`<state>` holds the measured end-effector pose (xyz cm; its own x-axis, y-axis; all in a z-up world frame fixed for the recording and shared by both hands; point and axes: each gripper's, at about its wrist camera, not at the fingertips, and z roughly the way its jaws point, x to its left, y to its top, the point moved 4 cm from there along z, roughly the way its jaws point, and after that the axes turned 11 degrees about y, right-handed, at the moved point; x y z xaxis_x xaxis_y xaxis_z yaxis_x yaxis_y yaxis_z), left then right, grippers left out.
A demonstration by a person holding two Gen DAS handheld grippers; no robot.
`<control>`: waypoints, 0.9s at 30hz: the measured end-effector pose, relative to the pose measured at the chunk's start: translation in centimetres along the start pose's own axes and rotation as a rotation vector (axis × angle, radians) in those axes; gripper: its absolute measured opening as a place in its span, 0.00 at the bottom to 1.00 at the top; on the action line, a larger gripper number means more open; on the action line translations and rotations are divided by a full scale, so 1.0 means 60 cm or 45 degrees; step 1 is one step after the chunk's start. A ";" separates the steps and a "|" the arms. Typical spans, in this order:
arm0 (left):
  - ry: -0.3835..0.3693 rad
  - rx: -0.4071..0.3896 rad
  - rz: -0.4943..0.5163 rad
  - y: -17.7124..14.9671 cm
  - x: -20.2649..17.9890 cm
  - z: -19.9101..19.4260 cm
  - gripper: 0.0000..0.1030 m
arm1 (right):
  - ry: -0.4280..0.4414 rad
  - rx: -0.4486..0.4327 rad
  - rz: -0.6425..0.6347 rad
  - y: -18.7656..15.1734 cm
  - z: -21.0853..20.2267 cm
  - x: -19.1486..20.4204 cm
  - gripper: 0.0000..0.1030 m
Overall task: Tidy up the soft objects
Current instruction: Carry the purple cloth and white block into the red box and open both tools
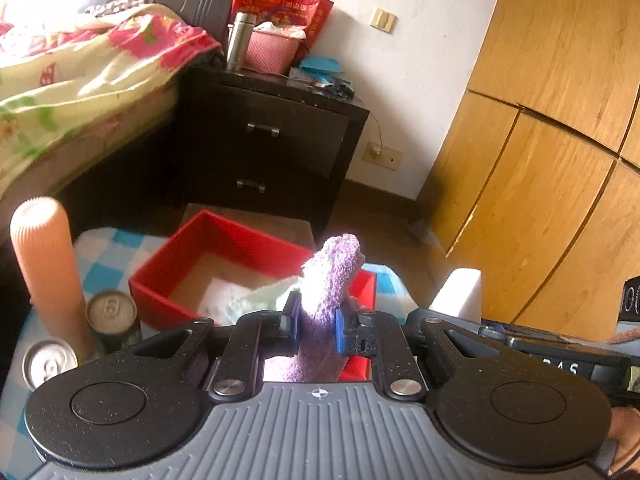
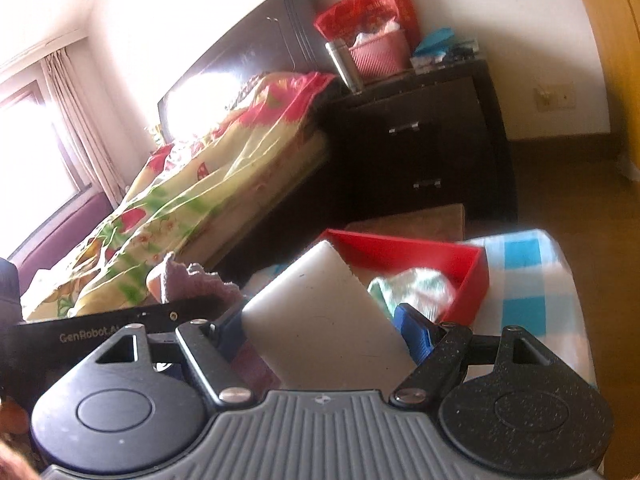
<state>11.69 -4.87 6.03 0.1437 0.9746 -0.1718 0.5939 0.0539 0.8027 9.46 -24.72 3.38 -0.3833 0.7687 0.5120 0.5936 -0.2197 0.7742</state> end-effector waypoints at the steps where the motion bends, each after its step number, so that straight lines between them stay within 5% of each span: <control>1: 0.001 -0.003 -0.001 0.004 0.000 0.003 0.14 | -0.002 -0.005 -0.001 0.002 0.003 0.000 0.55; 27: 0.105 -0.042 -0.006 0.066 0.010 0.146 0.14 | -0.072 -0.027 -0.015 0.066 0.133 -0.068 0.55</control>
<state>21.08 -5.97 4.13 0.0745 0.9888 -0.1293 0.5681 0.0644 0.8205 19.03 -23.97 1.41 -0.3494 0.8037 0.4817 0.5739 -0.2227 0.7880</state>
